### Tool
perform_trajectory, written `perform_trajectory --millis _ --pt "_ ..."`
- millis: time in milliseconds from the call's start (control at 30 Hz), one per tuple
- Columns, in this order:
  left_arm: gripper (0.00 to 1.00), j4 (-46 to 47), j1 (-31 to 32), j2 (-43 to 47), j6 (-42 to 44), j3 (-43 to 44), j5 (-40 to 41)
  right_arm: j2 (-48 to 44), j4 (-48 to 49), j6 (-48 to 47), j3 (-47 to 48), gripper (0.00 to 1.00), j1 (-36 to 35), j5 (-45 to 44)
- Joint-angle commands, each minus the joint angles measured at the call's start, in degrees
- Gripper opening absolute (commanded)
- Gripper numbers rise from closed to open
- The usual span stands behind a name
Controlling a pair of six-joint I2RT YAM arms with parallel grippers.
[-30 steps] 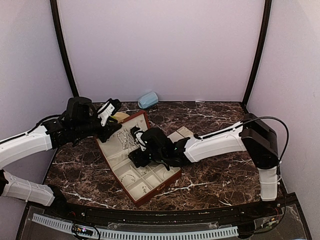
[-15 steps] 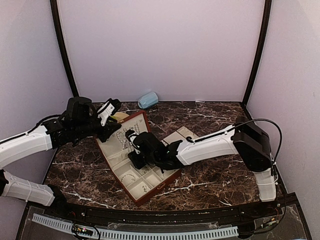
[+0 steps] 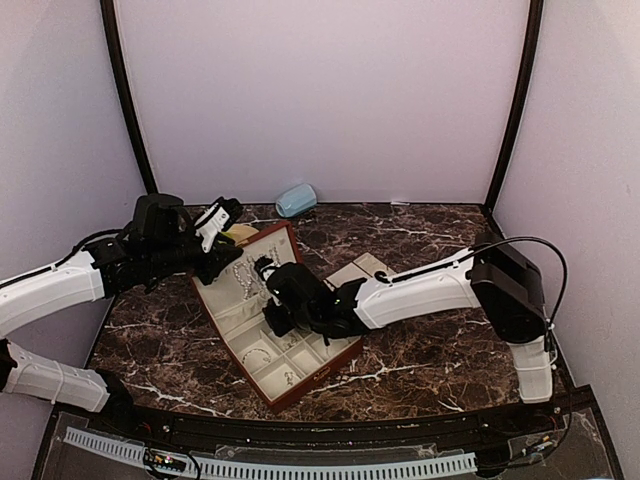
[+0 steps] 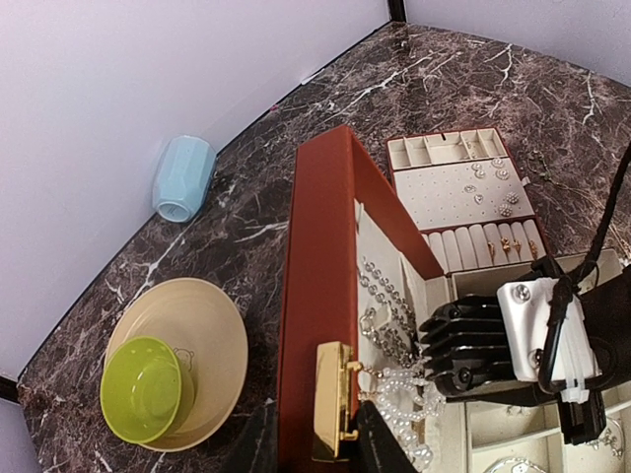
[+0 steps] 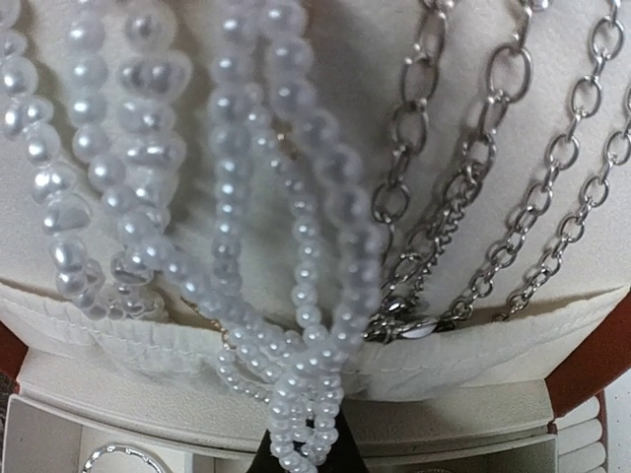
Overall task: Organize the mixed jewelry
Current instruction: Pick up the necklace from the necklace hanger, then pass from the right arm to the left
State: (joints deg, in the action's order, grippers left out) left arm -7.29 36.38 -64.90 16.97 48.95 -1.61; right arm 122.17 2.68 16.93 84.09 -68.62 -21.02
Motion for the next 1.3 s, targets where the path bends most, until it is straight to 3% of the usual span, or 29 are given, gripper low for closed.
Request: perform_trajectory --millis 0,633,900,1267 --pt "0.16 -2.2 0.6 -0.4 -2.1 -2.2 -4.5 -5.3 1.9 2.0 1.7 0.00 0.2 2.4" --pt "0.16 -2.3 0.6 -0.2 -2.0 -2.4 -5.4 -4.8 5.6 4.4 5.4 0.00 3.5 10.1" --pt "0.16 -2.3 0.6 -0.3 -2.0 -2.3 -6.0 -4.8 15.8 4.0 0.3 0.00 3.6 8.9" --pt "0.16 -2.5 0.6 0.1 -1.9 -2.4 -5.7 -3.4 16.6 4.8 -1.9 0.00 3.6 8.1"
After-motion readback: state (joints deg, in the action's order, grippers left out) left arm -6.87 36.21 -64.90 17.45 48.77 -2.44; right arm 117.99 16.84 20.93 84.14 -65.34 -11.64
